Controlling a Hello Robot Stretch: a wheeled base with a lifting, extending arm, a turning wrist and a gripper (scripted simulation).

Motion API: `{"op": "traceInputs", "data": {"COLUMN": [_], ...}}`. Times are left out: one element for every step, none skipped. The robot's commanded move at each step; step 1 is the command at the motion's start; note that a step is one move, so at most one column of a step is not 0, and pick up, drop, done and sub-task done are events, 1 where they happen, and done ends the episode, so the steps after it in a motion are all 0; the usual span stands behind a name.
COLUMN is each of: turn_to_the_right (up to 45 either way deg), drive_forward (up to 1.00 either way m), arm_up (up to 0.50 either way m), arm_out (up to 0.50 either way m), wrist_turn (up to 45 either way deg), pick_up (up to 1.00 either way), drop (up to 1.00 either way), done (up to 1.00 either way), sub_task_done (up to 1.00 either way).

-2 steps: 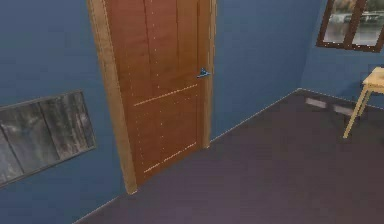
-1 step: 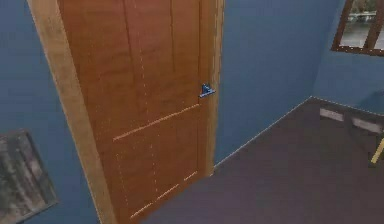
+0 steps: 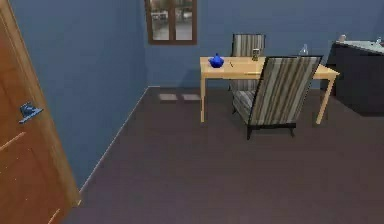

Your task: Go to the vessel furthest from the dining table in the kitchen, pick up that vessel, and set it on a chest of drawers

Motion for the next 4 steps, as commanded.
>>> {"op": "traceInputs", "data": {"turn_to_the_right": [0.0,24.0,0.0,-45.0], "drive_forward": [1.00,0.00,0.70,0.00], "arm_up": [0.00,0.00,0.00,0.00], "arm_out": [0.00,0.00,0.00,0.00], "wrist_turn": [0.0,0.0,0.0,0.0], "pick_up": [0.00,0.00,0.00,0.00], "drop": [0.00,0.00,0.00,0.00], "done": [0.00,0.00,0.00,0.00], "sub_task_done": [0.00,0.00,0.00,0.00]}}
